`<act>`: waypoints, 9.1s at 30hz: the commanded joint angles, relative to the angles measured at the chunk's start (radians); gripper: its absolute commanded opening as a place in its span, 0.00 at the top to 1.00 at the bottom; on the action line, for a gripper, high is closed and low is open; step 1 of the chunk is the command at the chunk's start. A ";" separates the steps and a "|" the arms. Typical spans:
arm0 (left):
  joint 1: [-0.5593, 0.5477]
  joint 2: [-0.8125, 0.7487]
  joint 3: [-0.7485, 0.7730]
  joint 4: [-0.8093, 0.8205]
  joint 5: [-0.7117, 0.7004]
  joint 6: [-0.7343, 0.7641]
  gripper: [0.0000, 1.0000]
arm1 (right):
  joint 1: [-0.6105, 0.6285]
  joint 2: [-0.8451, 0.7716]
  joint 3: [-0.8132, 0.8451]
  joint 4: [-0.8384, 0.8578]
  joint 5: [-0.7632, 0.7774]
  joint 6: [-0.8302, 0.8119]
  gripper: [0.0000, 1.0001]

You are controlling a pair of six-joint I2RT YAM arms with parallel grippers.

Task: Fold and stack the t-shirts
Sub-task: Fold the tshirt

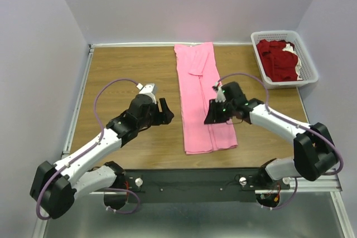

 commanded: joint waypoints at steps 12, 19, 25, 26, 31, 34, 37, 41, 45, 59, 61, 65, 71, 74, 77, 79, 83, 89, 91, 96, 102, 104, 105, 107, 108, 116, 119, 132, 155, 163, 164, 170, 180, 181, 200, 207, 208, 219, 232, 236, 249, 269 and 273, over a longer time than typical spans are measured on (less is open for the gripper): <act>-0.050 0.187 0.086 -0.144 -0.108 -0.010 0.23 | 0.399 0.280 0.072 -0.020 0.155 0.208 0.72; -0.048 0.147 0.077 -0.222 -0.188 -0.001 0.26 | 0.502 0.464 0.233 -0.019 0.117 0.216 0.72; -0.048 0.127 0.078 -0.287 -0.191 -0.019 0.26 | 0.534 0.443 0.296 -0.064 0.221 0.222 0.69; -0.048 0.125 0.074 -0.287 -0.179 -0.021 0.26 | 0.536 0.393 0.287 -0.078 0.258 0.232 0.66; -0.056 0.131 0.058 -0.295 -0.147 -0.036 0.26 | 0.524 0.247 0.249 -0.253 0.523 0.266 0.55; -0.068 0.138 0.066 -0.302 -0.135 -0.036 0.26 | 0.513 0.144 0.180 -0.305 0.574 0.292 0.56; -0.080 0.136 0.071 -0.301 -0.124 -0.036 0.26 | 0.505 0.075 0.131 -0.337 0.553 0.309 0.60; -0.082 0.136 0.078 -0.296 -0.119 -0.033 0.26 | 0.505 0.044 0.057 -0.380 0.453 0.335 0.62; -0.083 0.139 0.080 -0.279 -0.099 -0.029 0.26 | 0.505 0.049 0.032 -0.381 0.424 0.349 0.62; -0.089 0.153 0.065 -0.263 -0.069 -0.021 0.26 | 0.507 0.194 0.032 -0.261 0.286 0.301 0.67; -0.092 0.155 0.066 -0.259 -0.066 -0.019 0.26 | 0.505 0.211 0.031 -0.252 0.272 0.297 0.67; -0.099 0.161 0.072 -0.261 -0.055 -0.016 0.26 | 0.505 0.231 0.026 -0.252 0.246 0.297 0.68; -0.109 0.165 0.092 -0.273 -0.036 -0.013 0.26 | 0.504 0.084 0.074 -0.362 0.371 0.346 0.60; -0.115 0.181 0.100 -0.273 -0.021 -0.004 0.26 | 0.497 0.079 0.129 -0.509 0.510 0.376 0.55; -0.123 0.191 0.100 -0.273 -0.015 -0.001 0.26 | 0.470 0.050 0.109 -0.580 0.600 0.406 0.46; -0.129 0.193 0.100 -0.276 -0.016 0.002 0.26 | 0.442 0.004 0.082 -0.574 0.597 0.416 0.46; -0.135 0.194 0.095 -0.276 -0.018 0.001 0.26 | 0.367 -0.048 0.011 -0.540 0.533 0.391 0.45; -0.143 0.214 0.100 -0.276 -0.016 0.007 0.26 | 0.294 -0.088 -0.066 -0.387 0.355 0.381 0.46; -0.146 0.220 0.103 -0.276 -0.016 0.008 0.26 | 0.283 -0.076 -0.098 -0.353 0.326 0.383 0.46; -0.151 0.224 0.100 -0.279 -0.015 0.005 0.25 | 0.270 -0.066 -0.153 -0.302 0.286 0.378 0.46; -0.157 0.240 0.104 -0.290 -0.016 0.004 0.26 | 0.263 -0.040 -0.204 -0.272 0.233 0.364 0.47; -0.158 0.247 0.104 -0.298 -0.019 0.004 0.26 | 0.263 -0.039 -0.208 -0.272 0.233 0.364 0.48; -0.160 0.248 0.106 -0.299 -0.019 0.005 0.25 | 0.263 -0.036 -0.216 -0.272 0.235 0.363 0.50; -0.161 0.254 0.104 -0.307 -0.021 0.007 0.26 | 0.261 -0.034 -0.221 -0.272 0.236 0.363 0.54; -0.162 0.256 0.104 -0.310 -0.024 0.007 0.26 | 0.263 -0.031 -0.225 -0.272 0.243 0.361 0.56; -0.175 0.299 0.112 -0.344 -0.027 0.010 0.26 | 0.263 -0.010 -0.222 -0.272 0.255 0.347 0.79; -0.186 0.315 0.114 -0.345 -0.018 0.008 0.26 | 0.263 -0.007 -0.221 -0.272 0.259 0.343 0.87; -0.267 0.437 0.152 -0.384 -0.009 -0.016 0.45 | 0.263 -0.002 -0.216 -0.269 0.278 0.314 0.92; -0.321 0.572 0.161 -0.411 -0.013 -0.038 0.64 | 0.264 -0.016 -0.219 -0.264 0.293 0.304 0.93; -0.324 0.553 0.135 -0.417 -0.018 -0.045 0.82 | 0.263 -0.020 -0.216 -0.264 0.286 0.303 0.99; -0.326 0.544 0.132 -0.419 -0.016 -0.047 0.90 | 0.263 -0.026 -0.213 -0.264 0.283 0.297 0.99; -0.379 0.478 0.106 -0.446 0.013 -0.105 1.00 | 0.266 -0.068 -0.215 -0.276 0.169 0.269 0.99; -0.464 0.354 0.118 -0.421 0.047 -0.162 1.00 | 0.283 -0.215 -0.174 -0.368 0.227 0.309 0.99; -0.447 0.369 0.140 -0.417 0.036 -0.135 1.00 | 0.281 -0.203 -0.149 -0.367 0.264 0.305 0.99; 0.065 0.703 0.564 -0.155 -0.150 0.252 1.00 | -0.030 0.397 0.566 -0.261 0.411 -0.033 0.99; 0.125 0.812 0.647 -0.118 -0.119 0.283 1.00 | -0.098 0.516 0.670 -0.256 0.384 -0.068 0.99; 0.130 0.822 0.654 -0.114 -0.116 0.281 1.00 | -0.102 0.529 0.689 -0.256 0.384 -0.070 0.99; 0.159 0.960 0.704 -0.062 -0.073 0.284 1.00 | -0.119 0.644 0.736 -0.239 0.355 -0.077 0.99; 0.156 0.897 0.680 -0.051 -0.131 0.271 0.45 | -0.116 0.569 0.709 -0.236 0.378 -0.087 0.61; 0.107 0.770 0.622 -0.043 -0.216 0.246 0.46 | -0.098 0.491 0.680 -0.232 0.381 -0.084 0.61; -0.062 0.739 0.425 -0.011 -0.043 0.185 0.87 | 0.010 0.515 0.519 -0.040 0.224 -0.024 0.86; -0.063 0.796 0.339 -0.051 0.014 0.206 0.88 | 0.011 0.682 0.627 0.028 0.344 -0.048 0.89; -0.065 0.764 0.316 -0.046 0.042 0.208 0.88 | 0.003 0.727 0.736 0.031 0.434 -0.079 0.88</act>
